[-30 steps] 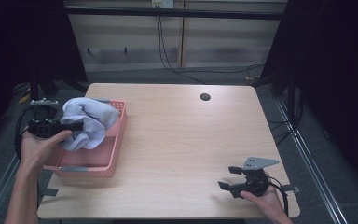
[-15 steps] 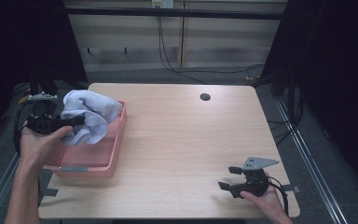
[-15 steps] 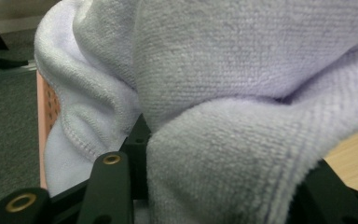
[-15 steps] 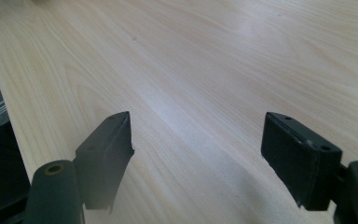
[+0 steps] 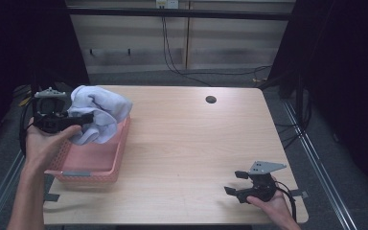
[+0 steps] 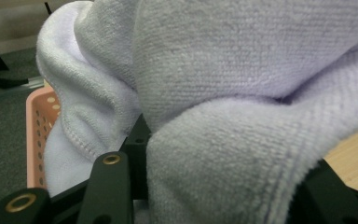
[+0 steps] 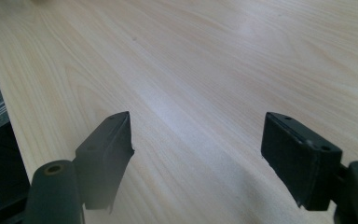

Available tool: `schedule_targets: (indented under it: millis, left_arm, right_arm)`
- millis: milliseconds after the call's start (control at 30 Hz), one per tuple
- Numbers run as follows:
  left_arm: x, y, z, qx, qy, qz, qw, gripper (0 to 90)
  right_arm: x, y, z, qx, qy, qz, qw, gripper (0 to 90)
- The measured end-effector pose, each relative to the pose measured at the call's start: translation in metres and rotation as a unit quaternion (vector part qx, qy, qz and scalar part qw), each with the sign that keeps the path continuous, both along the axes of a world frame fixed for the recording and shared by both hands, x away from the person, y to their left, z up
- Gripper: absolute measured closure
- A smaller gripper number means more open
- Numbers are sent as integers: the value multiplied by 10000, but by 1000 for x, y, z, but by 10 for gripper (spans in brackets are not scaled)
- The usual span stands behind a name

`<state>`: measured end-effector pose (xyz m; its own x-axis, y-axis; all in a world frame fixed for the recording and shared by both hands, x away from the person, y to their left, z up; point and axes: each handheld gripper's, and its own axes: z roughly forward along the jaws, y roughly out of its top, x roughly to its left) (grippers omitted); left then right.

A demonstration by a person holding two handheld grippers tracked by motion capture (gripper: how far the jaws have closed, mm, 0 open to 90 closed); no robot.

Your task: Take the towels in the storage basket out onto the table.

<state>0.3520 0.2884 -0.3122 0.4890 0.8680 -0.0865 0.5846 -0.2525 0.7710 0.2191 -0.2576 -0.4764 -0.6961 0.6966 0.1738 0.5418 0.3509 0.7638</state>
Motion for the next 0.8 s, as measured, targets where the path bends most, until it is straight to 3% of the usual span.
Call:
schedule_targets:
  millis: [267, 433, 800]
  left_arm:
    - [-4, -24, 4, 46, -83, -333, 9994, 523]
    - [-2, -39, 4, -158, -129, -519, 9984, 523]
    - [-5, -81, 8, -320, -220, -953, 9947, 521]
  right_arm:
    - [0, -1, 0, 13, -12, -10, 10000, 242]
    - [0, -1, 0, 15, 2, -15, 10000, 242]
    - [0, -2, 1, 15, -22, -31, 10000, 241]
